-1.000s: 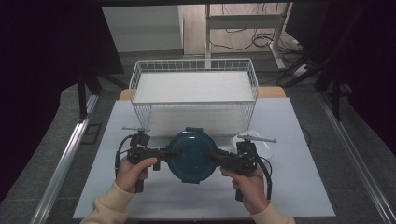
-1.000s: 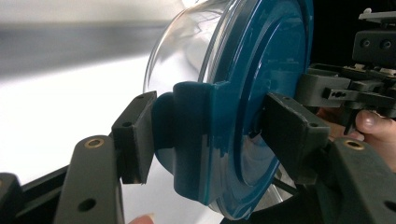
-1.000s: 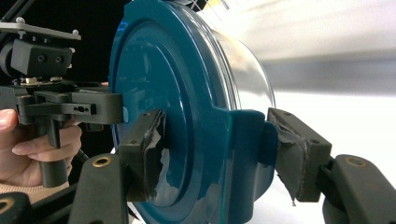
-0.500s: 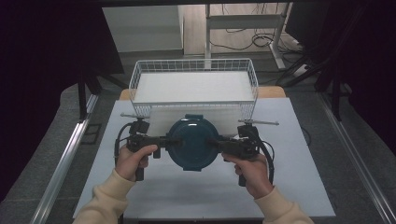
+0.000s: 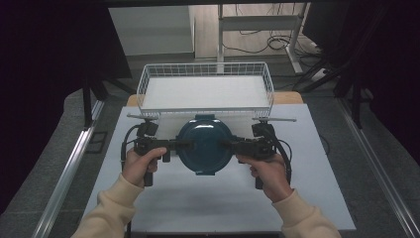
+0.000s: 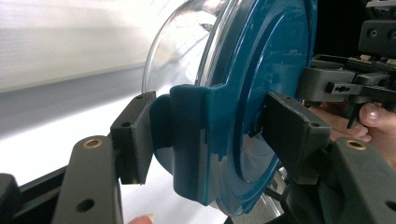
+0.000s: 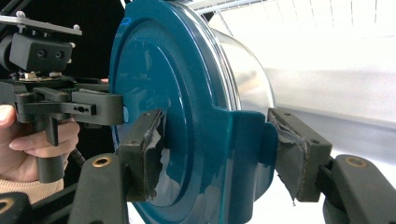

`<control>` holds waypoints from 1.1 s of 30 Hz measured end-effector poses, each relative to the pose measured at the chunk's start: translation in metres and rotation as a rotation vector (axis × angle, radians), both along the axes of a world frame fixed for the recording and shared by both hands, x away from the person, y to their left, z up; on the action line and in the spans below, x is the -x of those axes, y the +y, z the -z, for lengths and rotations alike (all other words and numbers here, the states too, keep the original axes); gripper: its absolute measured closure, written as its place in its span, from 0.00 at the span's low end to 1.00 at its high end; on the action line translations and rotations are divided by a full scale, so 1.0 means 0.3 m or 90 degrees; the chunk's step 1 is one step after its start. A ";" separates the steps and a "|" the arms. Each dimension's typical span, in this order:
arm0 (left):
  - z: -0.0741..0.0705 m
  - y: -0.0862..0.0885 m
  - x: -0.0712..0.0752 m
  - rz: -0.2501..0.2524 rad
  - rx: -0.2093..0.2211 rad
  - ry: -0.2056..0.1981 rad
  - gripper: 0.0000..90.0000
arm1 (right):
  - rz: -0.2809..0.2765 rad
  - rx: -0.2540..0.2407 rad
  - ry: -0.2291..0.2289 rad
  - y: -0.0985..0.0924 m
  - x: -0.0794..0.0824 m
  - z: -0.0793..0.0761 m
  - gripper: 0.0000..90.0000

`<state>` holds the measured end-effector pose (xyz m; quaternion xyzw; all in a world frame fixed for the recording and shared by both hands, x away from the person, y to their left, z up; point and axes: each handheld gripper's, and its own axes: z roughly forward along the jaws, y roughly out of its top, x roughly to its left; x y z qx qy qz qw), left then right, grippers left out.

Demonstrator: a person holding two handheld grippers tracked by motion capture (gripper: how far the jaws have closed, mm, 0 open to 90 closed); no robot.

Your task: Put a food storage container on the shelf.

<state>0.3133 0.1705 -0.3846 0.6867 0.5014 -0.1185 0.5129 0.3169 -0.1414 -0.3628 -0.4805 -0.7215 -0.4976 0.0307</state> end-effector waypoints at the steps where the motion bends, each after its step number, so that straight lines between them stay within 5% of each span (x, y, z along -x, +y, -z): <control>1: 0.000 0.000 0.000 0.000 0.000 0.000 0.41 | -0.001 0.002 -0.001 0.001 -0.003 -0.006 0.43; 33: -0.148 0.020 -0.070 -0.009 0.001 -0.023 0.40 | -0.032 0.027 -0.024 0.028 -0.102 -0.178 0.43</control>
